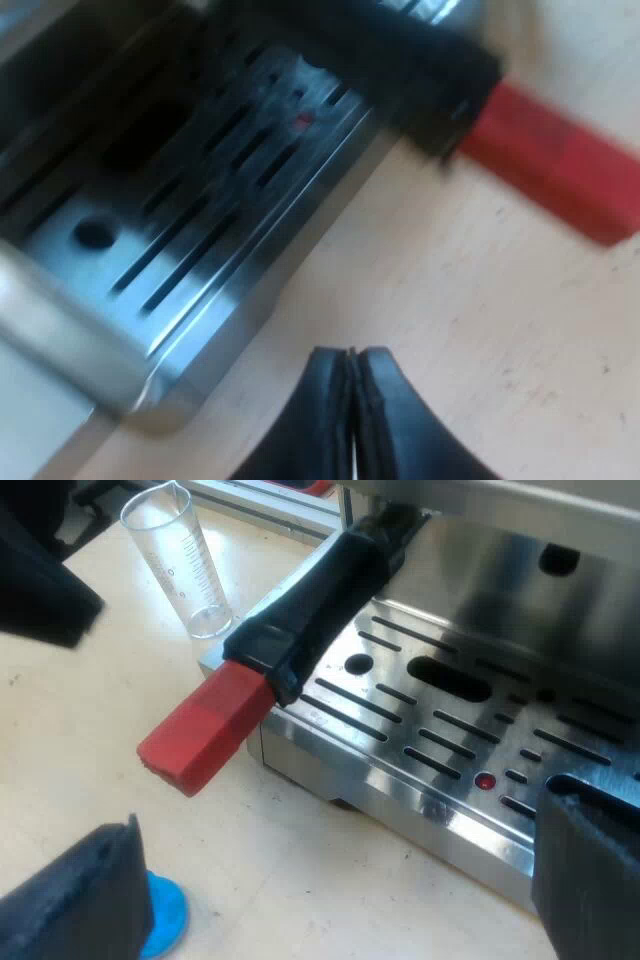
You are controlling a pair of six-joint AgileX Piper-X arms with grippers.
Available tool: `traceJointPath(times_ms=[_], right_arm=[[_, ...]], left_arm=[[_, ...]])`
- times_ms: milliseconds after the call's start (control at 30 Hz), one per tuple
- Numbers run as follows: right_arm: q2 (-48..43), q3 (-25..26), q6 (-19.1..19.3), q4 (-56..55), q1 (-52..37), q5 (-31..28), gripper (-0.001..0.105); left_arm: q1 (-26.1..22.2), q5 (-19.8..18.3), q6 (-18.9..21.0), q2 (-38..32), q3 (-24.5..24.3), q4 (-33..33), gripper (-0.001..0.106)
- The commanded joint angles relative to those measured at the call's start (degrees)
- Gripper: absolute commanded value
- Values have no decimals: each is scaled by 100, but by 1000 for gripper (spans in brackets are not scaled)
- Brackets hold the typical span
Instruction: Put the handle in the coffee machine
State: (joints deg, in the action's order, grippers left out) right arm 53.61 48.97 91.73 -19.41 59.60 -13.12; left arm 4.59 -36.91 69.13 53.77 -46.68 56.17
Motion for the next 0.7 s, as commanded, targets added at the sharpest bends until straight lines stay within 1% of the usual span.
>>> traceJointPath(times_ms=[33, 67, 100, 133, 167, 200, 233, 267, 333, 400, 467, 500, 533, 567, 600, 667, 700], right_arm=[[-47, 20, 281, 127, 7, -37, 79], [-47, 20, 281, 169, -7, -37, 79], [-47, 20, 281, 190, -11, -37, 79], [-47, 20, 281, 222, -10, -37, 79], [-47, 20, 281, 256, -10, -37, 79], [-47, 20, 302, 270, -10, -37, 79], [-47, 20, 347, 292, -10, -37, 79], [-47, 20, 367, 291, -10, -37, 79], [-47, 20, 366, 291, -23, -37, 79], [-47, 34, 328, 291, -91, -37, 79], [-47, 120, 213, 291, -247, -25, 79], [-47, 172, 211, 291, -296, -22, 79], [-47, 246, 211, 270, -376, 3, 79], [-47, 354, 239, 232, -489, 16, 79], [-47, 412, 254, 201, -552, 17, 79], [-47, 661, 372, 12, -785, 29, 79], [-47, 730, 396, -59, -850, 33, 79]], left_arm=[[-296, -70, 97, -238, -21, 131, 7], [-390, -70, 97, -307, -21, 144, 15], [-426, -70, 111, -342, -31, 144, 20], [-472, -70, 135, -400, -31, 143, 30], [-512, -70, 135, -461, -31, 155, 41], [-519, -70, 135, -484, -31, 163, 45], [-517, -70, 135, -544, -31, 188, 57], [-517, -70, 135, -605, -31, 193, 64], [-517, -70, 149, -681, -31, 191, 68], [-517, -59, 245, -800, -63, 191, 69], [-517, -17, 703, -883, -229, 228, 69], [-517, -14, 767, -902, -264, 228, 69], [-517, -15, 947, -926, -388, 215, 69], [-517, -15, 1007, -928, -541, 220, 69], [-517, -15, 1007, -927, -621, 217, 69], [-517, -15, 1005, -927, -939, 159, 69], [-517, -15, 1005, -927, -982, 113, 69]])
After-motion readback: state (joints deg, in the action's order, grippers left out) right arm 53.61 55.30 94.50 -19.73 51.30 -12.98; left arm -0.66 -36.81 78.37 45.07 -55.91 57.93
